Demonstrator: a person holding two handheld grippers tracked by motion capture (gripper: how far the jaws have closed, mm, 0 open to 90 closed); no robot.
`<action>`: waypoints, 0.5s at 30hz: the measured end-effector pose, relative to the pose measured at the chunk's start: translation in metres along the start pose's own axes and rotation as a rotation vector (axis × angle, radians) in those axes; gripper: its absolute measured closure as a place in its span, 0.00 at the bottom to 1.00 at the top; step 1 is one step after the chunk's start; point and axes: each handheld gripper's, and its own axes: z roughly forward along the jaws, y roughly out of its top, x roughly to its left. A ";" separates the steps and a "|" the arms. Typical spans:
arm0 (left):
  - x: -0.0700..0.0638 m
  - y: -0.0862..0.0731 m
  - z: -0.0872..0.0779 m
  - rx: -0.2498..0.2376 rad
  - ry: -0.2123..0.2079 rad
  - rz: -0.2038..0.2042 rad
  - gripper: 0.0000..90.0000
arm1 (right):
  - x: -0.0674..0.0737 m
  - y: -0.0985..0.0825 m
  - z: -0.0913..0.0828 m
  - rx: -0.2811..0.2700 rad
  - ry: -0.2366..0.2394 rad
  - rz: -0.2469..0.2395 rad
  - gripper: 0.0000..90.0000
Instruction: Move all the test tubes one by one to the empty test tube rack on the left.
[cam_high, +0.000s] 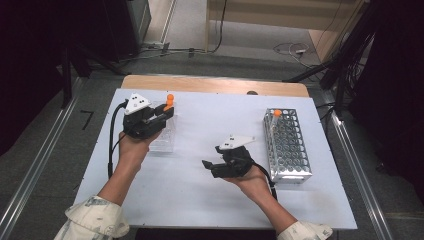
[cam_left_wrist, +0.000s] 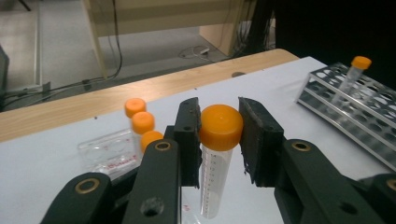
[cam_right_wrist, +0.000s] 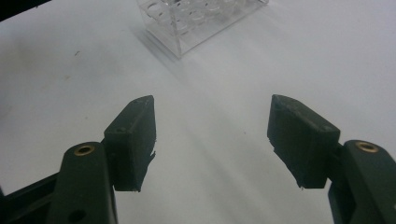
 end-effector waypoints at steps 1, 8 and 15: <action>0.002 0.000 0.001 -0.003 0.000 -0.007 0.79 | 0.000 0.000 0.000 0.000 0.000 0.000 0.35; 0.010 0.004 0.008 0.000 0.046 -0.009 0.79 | 0.000 0.000 0.000 0.000 0.000 -0.003 0.35; 0.018 0.005 0.018 0.007 0.092 -0.011 0.79 | 0.001 -0.001 0.001 0.008 0.005 0.000 0.35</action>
